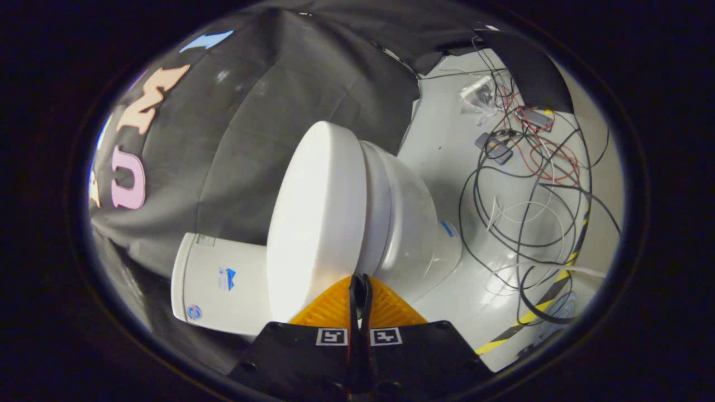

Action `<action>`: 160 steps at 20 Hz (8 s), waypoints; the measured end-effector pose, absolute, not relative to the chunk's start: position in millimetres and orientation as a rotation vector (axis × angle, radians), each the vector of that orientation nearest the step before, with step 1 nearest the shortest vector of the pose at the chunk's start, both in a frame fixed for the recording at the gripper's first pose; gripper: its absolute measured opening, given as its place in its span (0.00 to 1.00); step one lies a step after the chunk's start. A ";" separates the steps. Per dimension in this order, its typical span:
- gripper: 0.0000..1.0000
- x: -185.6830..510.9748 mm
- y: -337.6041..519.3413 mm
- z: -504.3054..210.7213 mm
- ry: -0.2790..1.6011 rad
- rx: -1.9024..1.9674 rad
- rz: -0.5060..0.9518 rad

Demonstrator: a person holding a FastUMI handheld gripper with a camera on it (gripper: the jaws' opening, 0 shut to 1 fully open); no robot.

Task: Open the toilet lid.

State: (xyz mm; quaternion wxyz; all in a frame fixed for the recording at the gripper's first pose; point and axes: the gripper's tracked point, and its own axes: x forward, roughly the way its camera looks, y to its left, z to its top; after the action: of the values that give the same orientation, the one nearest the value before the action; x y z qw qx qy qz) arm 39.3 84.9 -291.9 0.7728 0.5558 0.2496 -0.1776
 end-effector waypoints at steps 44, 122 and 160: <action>0.00 73.5 148.3 -66.4 0.338 0.660 -0.466; 1.00 108.9 305.9 46.0 0.184 0.082 -0.056; 0.99 10.0 41.5 -19.5 0.122 0.074 -0.188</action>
State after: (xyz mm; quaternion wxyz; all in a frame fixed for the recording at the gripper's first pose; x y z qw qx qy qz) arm 10.0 41.5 -19.5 0.9930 0.0369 0.0608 -0.0940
